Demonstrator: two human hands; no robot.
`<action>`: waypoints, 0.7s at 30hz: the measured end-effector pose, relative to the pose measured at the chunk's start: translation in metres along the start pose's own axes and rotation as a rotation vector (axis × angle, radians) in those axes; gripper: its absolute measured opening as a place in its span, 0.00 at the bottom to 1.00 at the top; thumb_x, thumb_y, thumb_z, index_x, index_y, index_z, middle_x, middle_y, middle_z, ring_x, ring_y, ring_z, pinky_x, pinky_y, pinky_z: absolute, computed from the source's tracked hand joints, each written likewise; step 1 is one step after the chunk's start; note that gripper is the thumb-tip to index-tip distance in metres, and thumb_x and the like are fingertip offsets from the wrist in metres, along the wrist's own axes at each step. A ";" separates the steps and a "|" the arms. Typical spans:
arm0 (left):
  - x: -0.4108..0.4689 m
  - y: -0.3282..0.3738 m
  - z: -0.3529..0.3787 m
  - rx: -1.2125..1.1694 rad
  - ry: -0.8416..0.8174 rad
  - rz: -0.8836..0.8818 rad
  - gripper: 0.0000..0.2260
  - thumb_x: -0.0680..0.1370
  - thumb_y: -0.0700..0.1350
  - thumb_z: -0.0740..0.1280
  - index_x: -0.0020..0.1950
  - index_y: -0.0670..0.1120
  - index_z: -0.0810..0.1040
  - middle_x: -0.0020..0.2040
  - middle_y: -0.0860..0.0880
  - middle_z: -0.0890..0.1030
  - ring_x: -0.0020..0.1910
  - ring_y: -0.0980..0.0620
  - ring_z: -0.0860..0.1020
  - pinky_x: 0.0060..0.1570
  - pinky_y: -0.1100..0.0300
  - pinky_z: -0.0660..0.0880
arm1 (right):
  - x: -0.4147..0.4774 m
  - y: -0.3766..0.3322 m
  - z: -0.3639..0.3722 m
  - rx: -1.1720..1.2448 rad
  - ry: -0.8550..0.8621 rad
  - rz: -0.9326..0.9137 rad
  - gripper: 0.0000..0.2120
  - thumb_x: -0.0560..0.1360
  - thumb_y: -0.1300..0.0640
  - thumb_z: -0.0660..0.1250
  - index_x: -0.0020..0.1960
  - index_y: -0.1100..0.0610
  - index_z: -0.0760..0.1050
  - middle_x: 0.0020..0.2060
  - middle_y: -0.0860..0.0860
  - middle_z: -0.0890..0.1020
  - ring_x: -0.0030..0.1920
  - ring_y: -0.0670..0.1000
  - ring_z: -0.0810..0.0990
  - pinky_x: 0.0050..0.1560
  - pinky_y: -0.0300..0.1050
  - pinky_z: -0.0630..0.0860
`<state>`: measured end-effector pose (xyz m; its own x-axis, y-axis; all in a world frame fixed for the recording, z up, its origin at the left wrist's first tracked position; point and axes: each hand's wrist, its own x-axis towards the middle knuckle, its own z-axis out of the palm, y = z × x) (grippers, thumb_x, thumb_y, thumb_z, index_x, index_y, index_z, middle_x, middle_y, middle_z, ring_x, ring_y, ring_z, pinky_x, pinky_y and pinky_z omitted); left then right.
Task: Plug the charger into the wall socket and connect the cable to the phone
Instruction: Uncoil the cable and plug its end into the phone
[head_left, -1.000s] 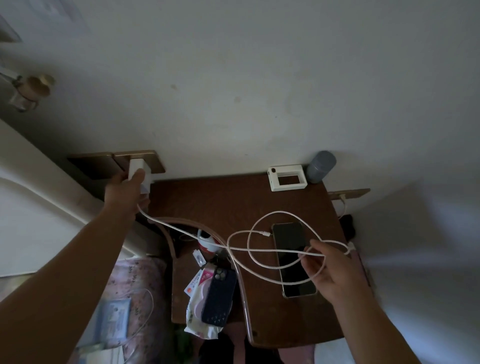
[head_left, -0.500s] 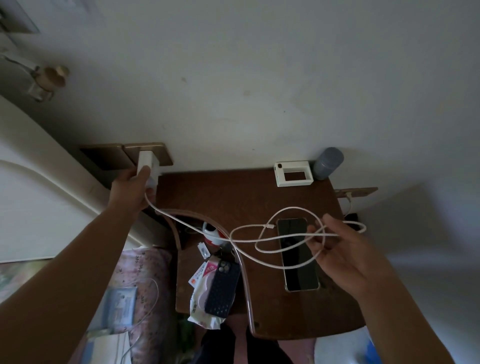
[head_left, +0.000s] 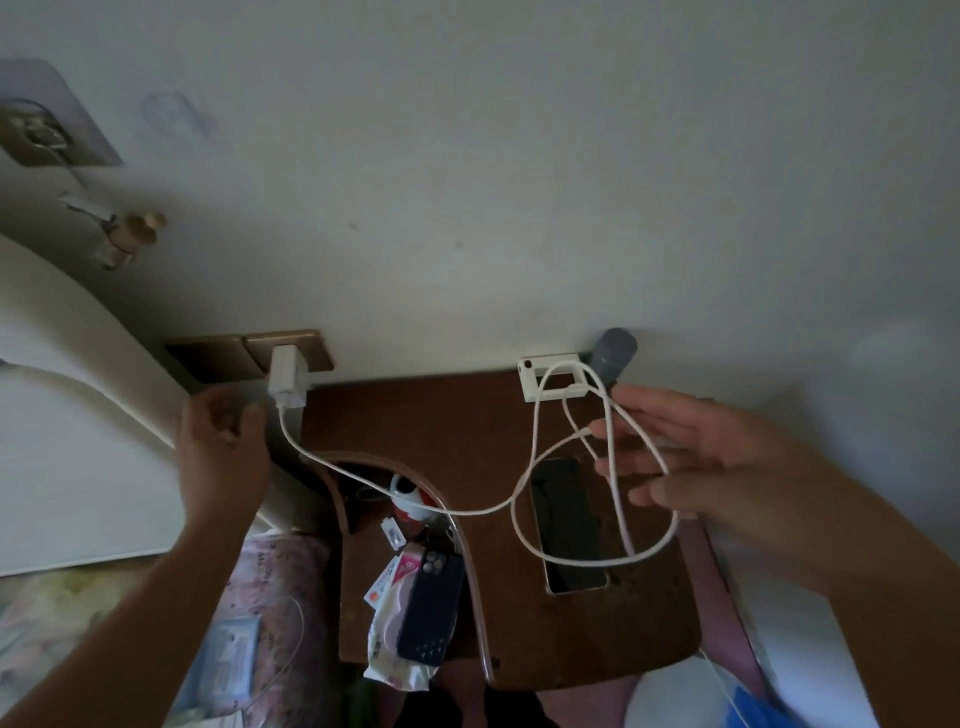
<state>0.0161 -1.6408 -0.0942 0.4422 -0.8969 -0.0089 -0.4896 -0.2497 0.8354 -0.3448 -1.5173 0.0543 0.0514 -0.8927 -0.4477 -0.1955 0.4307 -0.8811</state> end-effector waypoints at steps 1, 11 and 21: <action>-0.004 0.004 -0.004 0.002 -0.004 0.034 0.15 0.76 0.51 0.63 0.62 0.49 0.73 0.59 0.45 0.77 0.51 0.49 0.75 0.48 0.53 0.70 | -0.007 -0.008 -0.002 -0.134 0.006 -0.048 0.35 0.72 0.78 0.61 0.67 0.43 0.72 0.56 0.39 0.84 0.53 0.47 0.85 0.47 0.39 0.82; -0.019 0.063 -0.025 -0.067 -0.033 0.186 0.11 0.76 0.44 0.63 0.58 0.50 0.76 0.57 0.44 0.79 0.49 0.53 0.75 0.44 0.64 0.68 | -0.069 -0.057 -0.048 -0.823 0.369 -0.428 0.14 0.73 0.34 0.62 0.53 0.39 0.77 0.32 0.41 0.83 0.27 0.42 0.80 0.26 0.28 0.70; -0.067 0.115 -0.024 -0.129 -0.408 0.495 0.08 0.77 0.39 0.66 0.49 0.53 0.77 0.49 0.57 0.81 0.46 0.63 0.81 0.42 0.76 0.74 | -0.113 -0.052 -0.094 -0.860 0.547 -0.303 0.19 0.72 0.29 0.61 0.53 0.39 0.79 0.33 0.45 0.79 0.31 0.45 0.79 0.28 0.32 0.73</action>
<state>-0.0518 -1.6006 0.0161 -0.1449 -0.9675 0.2072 -0.4566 0.2512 0.8535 -0.4322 -1.4512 0.1653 -0.1919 -0.9772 0.0903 -0.8861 0.1330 -0.4441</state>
